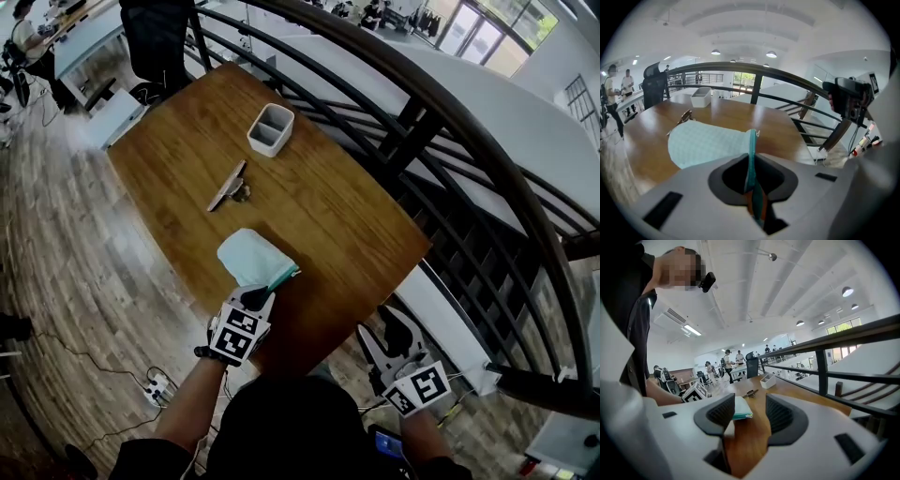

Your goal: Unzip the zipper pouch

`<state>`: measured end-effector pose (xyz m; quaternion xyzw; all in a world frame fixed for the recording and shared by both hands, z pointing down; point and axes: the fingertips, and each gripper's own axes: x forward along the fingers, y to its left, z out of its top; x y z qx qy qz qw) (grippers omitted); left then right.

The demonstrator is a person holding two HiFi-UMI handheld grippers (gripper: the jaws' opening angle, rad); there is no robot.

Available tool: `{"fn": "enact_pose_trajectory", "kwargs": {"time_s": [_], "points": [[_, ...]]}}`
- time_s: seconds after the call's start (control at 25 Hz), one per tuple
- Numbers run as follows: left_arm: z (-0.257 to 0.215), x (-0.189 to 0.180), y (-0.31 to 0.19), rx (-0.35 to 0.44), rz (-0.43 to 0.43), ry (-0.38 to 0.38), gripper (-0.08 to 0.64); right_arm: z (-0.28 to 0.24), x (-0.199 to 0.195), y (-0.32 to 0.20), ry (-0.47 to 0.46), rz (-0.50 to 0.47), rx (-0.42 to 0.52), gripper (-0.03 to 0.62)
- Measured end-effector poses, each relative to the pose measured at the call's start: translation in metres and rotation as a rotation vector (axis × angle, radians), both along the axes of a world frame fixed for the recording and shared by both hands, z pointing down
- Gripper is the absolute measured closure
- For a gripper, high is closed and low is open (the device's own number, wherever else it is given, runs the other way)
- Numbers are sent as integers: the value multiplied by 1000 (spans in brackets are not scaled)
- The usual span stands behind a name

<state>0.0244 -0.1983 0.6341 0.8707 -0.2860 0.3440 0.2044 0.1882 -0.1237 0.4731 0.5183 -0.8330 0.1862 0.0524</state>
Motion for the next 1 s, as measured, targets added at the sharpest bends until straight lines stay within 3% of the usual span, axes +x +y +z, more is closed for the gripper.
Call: {"fn": "enact_pose_trajectory", "kwargs": {"time_s": [0.44,0.68,0.84,1.0], "points": [[-86,7,0,57,89,177,520,-4,-43,-27,28,-161,35,390],[-117,11,15,135,273,210,520,18,-57,-45,92,-260,2,390],[-106,5,36,119,401,195,520,41,-71,-48,170,-387,-30,385],[-102,-3,35,67,361,268,518,68,-88,-46,269,-566,-58,369]]}}
